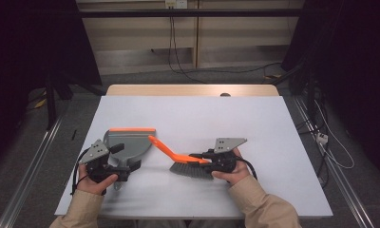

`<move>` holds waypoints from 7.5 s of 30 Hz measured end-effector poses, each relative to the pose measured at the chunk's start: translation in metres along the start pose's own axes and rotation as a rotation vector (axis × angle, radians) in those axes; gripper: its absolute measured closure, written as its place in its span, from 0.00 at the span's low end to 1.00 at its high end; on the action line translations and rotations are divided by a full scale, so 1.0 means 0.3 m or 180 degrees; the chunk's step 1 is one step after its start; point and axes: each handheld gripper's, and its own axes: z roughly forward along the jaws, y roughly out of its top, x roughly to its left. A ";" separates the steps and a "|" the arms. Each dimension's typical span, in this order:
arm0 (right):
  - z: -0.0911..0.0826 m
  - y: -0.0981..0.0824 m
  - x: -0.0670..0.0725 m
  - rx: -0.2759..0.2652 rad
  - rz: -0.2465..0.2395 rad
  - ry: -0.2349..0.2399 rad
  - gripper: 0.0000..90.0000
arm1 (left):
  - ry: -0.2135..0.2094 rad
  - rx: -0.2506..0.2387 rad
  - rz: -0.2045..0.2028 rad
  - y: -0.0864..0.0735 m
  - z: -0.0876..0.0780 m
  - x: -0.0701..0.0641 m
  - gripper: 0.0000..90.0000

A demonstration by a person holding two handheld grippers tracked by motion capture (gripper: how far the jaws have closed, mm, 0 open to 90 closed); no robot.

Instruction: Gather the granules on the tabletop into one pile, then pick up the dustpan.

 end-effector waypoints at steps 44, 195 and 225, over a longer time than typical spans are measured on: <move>-0.107 -0.005 0.111 0.0073 0.0318 -0.2191 0.78 | -0.0053 -0.0006 0.0036 0.005 -0.008 -0.017 0.06; -0.103 0.049 0.107 -0.0053 0.0752 -0.2459 0.79 | -0.0386 0.1472 0.0372 -0.047 -0.090 -0.060 0.70; -0.049 0.017 0.118 0.0366 0.0493 -0.2360 0.74 | -0.0826 0.1666 0.0510 -0.072 -0.015 -0.115 0.70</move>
